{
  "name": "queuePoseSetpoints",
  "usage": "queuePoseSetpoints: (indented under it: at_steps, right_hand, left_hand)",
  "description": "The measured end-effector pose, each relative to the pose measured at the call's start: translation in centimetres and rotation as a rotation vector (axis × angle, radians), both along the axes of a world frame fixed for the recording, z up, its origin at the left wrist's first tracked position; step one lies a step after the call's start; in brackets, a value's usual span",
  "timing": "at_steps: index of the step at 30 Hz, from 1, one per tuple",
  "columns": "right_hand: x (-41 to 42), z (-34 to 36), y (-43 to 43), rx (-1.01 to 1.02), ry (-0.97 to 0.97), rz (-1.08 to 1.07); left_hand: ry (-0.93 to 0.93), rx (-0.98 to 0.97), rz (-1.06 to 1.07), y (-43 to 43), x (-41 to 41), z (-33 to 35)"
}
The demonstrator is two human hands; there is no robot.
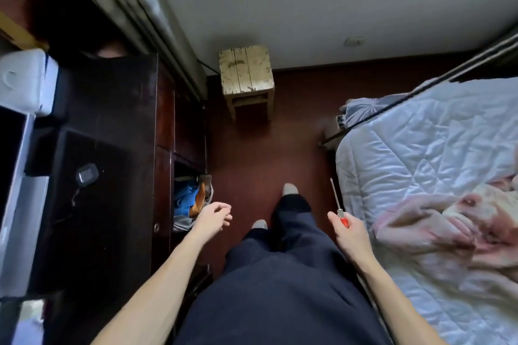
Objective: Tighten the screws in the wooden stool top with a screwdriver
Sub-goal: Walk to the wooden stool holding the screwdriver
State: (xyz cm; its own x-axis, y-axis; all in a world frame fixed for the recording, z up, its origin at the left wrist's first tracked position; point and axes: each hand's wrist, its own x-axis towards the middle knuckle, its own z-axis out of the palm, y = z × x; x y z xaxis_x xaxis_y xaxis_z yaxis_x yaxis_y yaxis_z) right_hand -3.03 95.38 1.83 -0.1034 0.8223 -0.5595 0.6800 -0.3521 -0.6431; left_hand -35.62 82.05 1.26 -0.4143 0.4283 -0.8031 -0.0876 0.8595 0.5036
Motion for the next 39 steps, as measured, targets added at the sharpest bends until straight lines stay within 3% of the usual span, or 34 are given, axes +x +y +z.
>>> queuePoseSetpoints:
  at_steps: [6,15,23,33,39]
  right_hand:
    - [-2.9,-1.0,10.4,-0.04,-0.003,0.047]
    - [-9.6,0.2,23.3,-0.085,-0.014,0.172]
    - [-17.3,0.2,30.8,-0.074,-0.03,0.173]
    - [-25.0,-0.8,36.6,-0.111,-0.018,0.142]
    - [-28.8,-5.4,41.2,-0.141,-0.022,0.133]
  left_hand:
    - [0.016,-0.049,0.083,8.2,-1.3,0.2]
    - [0.0,-0.247,0.179,10.1,-3.6,-0.1]
    - [-0.055,-0.306,0.248,13.5,-9.2,-2.1]
    - [-0.023,-0.15,0.152,28.3,-18.4,-2.4]
    - [-0.039,-0.058,0.16,35.7,-19.5,-3.8]
